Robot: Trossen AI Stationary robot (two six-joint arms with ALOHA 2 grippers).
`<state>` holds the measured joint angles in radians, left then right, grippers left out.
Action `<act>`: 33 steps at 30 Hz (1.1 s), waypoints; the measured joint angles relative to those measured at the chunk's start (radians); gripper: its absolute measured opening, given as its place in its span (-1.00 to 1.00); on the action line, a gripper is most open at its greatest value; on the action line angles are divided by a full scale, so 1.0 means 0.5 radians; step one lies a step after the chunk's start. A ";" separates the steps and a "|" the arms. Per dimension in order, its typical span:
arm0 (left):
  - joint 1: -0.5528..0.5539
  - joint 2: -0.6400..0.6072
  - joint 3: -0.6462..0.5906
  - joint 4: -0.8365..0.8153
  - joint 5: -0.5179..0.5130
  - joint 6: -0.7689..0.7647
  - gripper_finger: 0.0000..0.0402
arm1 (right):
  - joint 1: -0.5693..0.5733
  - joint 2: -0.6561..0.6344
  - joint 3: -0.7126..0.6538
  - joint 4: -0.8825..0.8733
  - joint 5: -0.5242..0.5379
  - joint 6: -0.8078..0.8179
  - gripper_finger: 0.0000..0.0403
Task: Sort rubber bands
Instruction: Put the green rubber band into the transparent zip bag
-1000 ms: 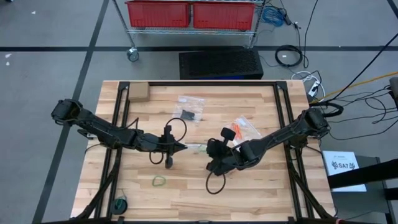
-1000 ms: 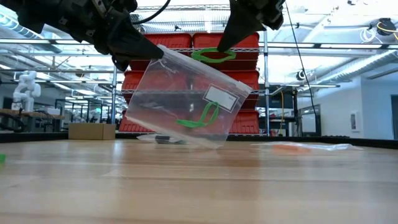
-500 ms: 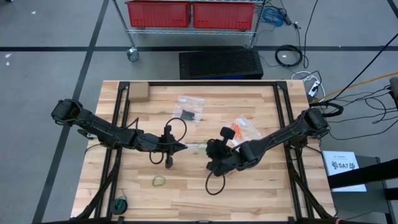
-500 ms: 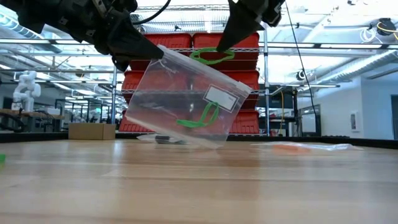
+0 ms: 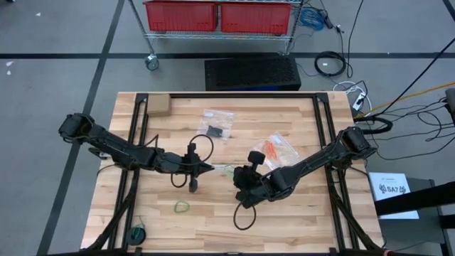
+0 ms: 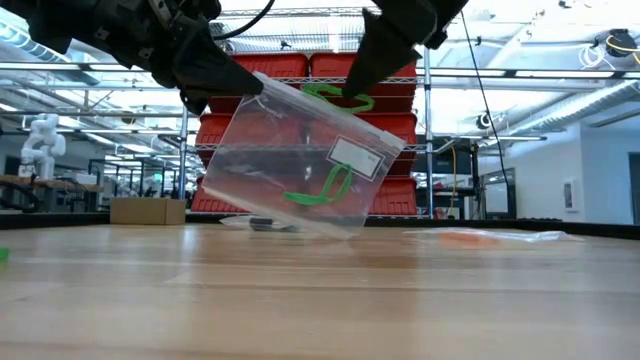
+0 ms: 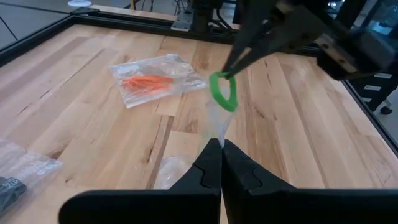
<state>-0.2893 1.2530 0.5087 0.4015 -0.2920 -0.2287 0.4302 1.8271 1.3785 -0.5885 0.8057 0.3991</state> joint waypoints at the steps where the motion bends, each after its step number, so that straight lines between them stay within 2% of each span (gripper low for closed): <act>1: 0.000 0.000 0.000 0.001 -0.001 0.000 -1.00 | 0.003 0.000 0.000 0.025 -0.003 -0.007 -1.00; 6: 0.000 0.000 0.000 0.002 0.000 0.000 -1.00 | -0.026 0.016 0.000 0.168 -0.142 -0.066 -1.00; 9: 0.000 0.000 0.000 0.002 0.000 0.000 -1.00 | -0.058 0.021 0.000 0.169 -0.154 -0.093 -1.00; 16: 0.000 0.000 0.000 0.001 0.000 0.000 -1.00 | -0.072 0.019 0.000 0.182 0.001 -0.142 -1.00; 22: 0.000 0.000 0.000 0.001 -0.001 0.000 -1.00 | -0.010 0.019 0.000 0.197 0.274 -0.162 -1.00; 33: 0.000 0.000 0.000 0.002 -0.001 0.000 -1.00 | 0.055 0.157 0.000 0.253 0.168 -0.142 -1.00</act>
<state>-0.2893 1.2530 0.5087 0.4023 -0.2924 -0.2287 0.4579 1.9055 1.3785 -0.4621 0.8897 0.3283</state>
